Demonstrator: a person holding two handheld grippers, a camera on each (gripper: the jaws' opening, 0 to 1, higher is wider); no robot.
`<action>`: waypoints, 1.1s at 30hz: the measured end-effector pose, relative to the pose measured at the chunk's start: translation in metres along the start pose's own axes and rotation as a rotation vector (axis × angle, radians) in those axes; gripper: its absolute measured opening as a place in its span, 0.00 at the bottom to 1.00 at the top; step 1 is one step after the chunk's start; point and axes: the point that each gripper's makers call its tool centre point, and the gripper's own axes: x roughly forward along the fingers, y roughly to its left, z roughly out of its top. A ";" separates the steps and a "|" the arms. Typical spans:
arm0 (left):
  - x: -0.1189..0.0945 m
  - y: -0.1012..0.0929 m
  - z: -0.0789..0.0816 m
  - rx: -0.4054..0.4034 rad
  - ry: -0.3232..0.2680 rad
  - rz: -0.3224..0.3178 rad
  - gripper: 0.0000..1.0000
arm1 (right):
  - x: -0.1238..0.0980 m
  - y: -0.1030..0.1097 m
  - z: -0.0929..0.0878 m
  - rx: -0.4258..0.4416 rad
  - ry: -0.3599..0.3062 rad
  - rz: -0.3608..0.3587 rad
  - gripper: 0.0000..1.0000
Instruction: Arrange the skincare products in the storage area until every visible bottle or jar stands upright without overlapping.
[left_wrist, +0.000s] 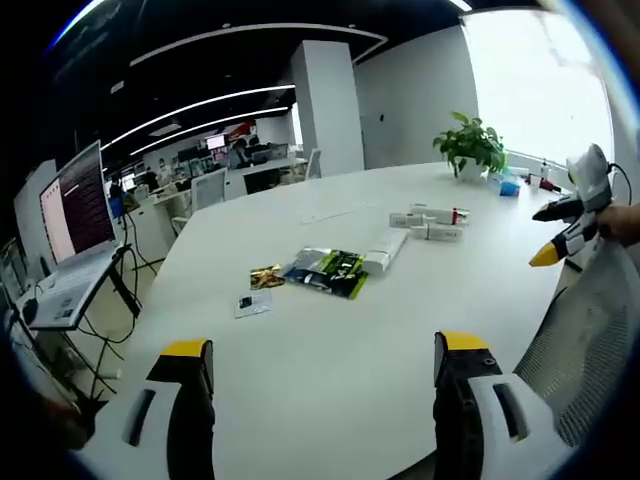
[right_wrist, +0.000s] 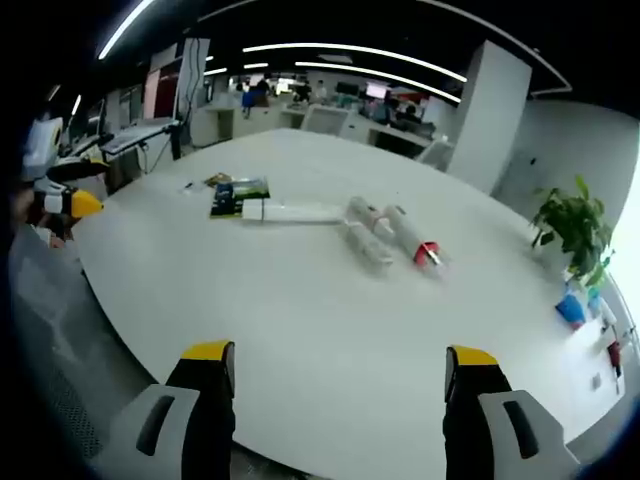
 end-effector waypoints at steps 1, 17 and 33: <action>0.000 0.000 0.000 -0.001 -0.001 0.001 0.85 | 0.000 0.000 0.000 0.000 -0.001 0.000 0.91; 0.001 0.002 -0.001 0.000 -0.001 0.002 0.85 | -0.003 0.002 0.002 0.000 -0.004 0.005 0.90; 0.001 0.002 -0.004 0.005 0.013 0.006 0.84 | -0.001 0.002 -0.002 -0.013 0.013 0.012 0.90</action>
